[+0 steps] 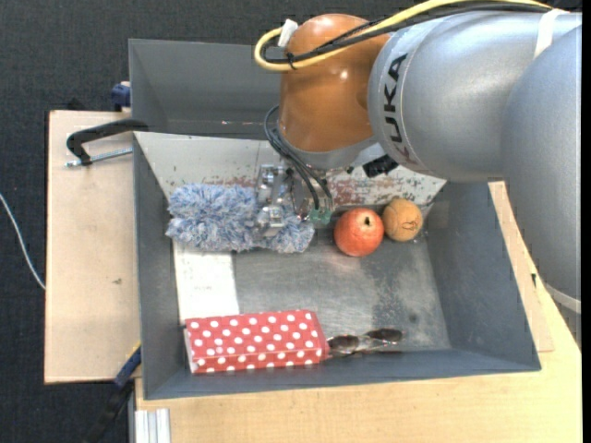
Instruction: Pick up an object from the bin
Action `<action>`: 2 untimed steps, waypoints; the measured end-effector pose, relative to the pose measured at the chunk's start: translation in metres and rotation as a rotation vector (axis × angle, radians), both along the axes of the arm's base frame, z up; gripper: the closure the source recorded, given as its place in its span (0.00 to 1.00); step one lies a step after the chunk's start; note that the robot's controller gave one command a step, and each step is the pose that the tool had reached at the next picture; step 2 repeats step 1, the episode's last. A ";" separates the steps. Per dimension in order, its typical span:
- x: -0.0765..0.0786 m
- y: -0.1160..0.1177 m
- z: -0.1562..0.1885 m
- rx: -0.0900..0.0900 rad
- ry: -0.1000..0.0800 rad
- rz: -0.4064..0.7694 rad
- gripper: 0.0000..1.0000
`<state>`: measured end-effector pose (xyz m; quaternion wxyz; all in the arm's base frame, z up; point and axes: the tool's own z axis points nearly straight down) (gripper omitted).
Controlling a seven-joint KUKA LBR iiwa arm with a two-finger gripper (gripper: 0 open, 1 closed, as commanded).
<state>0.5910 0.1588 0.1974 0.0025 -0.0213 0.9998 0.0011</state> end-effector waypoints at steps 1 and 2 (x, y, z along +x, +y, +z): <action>0.000 -0.002 0.042 -0.002 0.007 0.002 1.00; 0.000 -0.002 0.042 -0.002 0.007 0.002 1.00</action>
Offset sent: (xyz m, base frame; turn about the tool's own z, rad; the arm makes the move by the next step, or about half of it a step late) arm 0.0074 0.0147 0.1344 -0.0643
